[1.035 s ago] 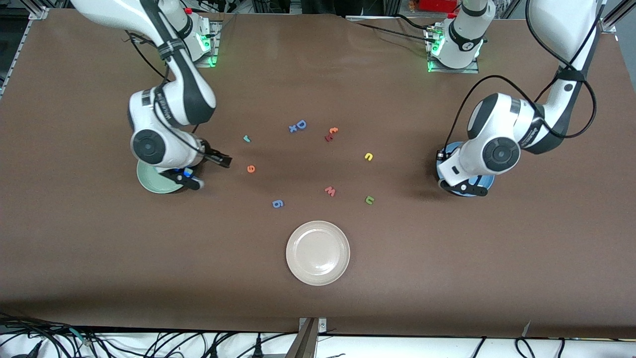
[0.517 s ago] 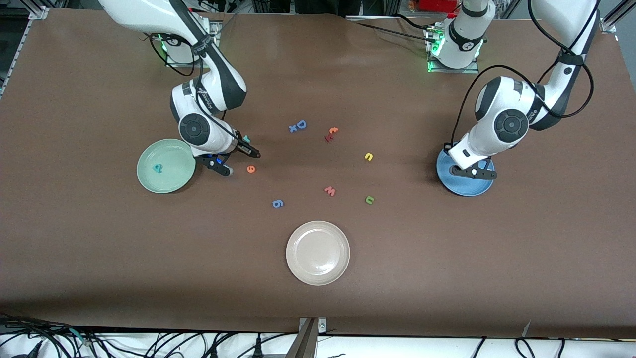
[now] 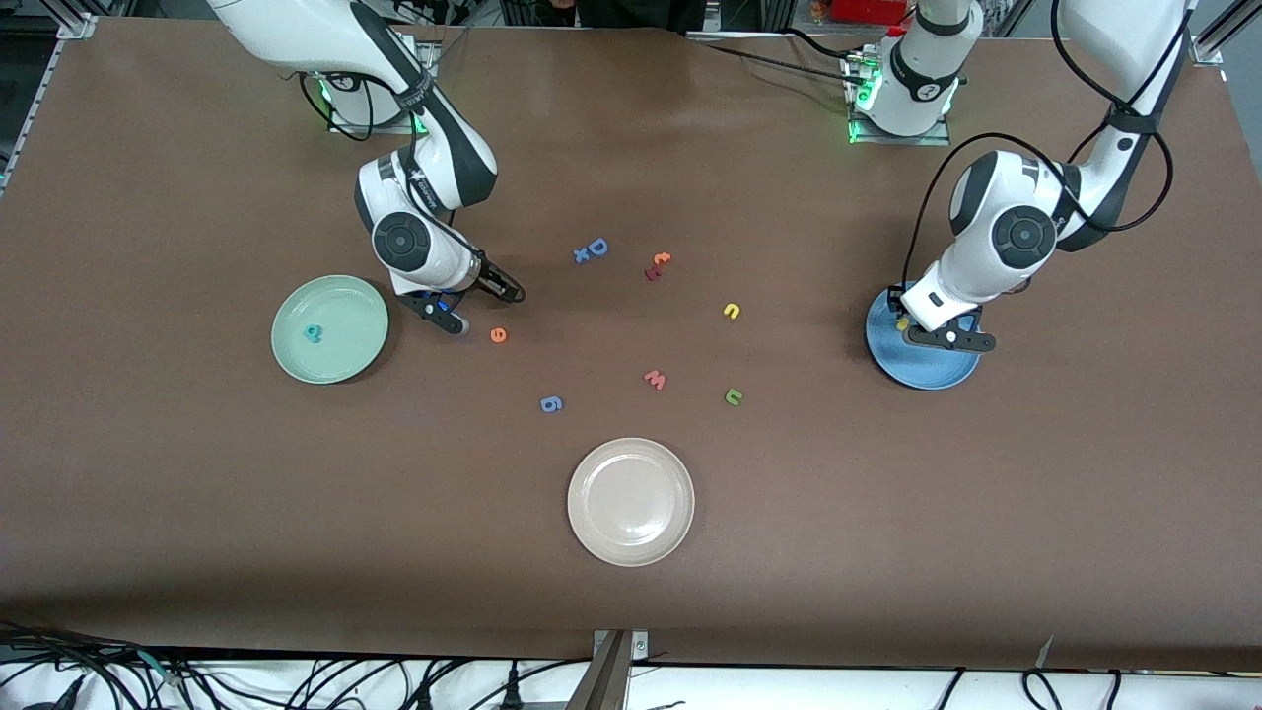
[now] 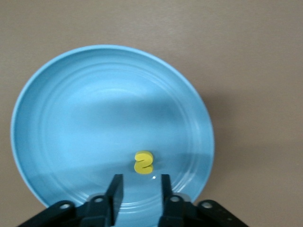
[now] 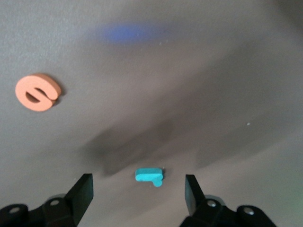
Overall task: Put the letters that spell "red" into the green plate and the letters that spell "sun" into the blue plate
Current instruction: 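Grasp the green u with the left gripper while the right grasps teal piece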
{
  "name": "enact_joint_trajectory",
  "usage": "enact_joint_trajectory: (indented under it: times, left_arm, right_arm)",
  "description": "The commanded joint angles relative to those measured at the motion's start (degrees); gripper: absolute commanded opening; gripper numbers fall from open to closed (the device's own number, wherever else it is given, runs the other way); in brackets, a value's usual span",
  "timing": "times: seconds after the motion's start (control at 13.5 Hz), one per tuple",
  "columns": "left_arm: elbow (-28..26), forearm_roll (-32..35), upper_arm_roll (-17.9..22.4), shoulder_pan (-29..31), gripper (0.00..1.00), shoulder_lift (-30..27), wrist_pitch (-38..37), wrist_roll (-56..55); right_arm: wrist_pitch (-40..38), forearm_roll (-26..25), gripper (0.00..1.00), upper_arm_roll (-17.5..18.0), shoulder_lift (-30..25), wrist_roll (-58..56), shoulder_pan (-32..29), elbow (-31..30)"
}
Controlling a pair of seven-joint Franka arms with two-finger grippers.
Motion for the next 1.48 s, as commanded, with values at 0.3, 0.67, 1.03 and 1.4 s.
enact_joint_trajectory:
  times: [0.3,0.67,1.03,1.4]
  left_arm:
    - [10.61,0.34,-1.54,-8.82,1.00,5.34,-1.10,-13.24]
    - [25.11,0.34,-1.54,-17.98,1.00,16.77,-1.37,-26.37]
    - [35.49,-6.25,-1.28,-21.68,1.00,24.16,-5.93,-30.32]
    - [42.09,-6.25,-1.11,-24.40,1.00,28.73,-7.87,-49.45]
  right_arm:
    - [9.21,0.83,0.77,1.08,-0.66,0.83,-0.53,-5.25]
    - [9.12,0.83,0.70,1.26,-2.15,0.83,-0.53,-7.53]
    - [9.12,0.83,0.57,1.43,-2.24,0.74,-0.53,-8.42]
    - [9.30,0.83,0.53,1.43,-2.07,-0.22,-0.53,-8.51]
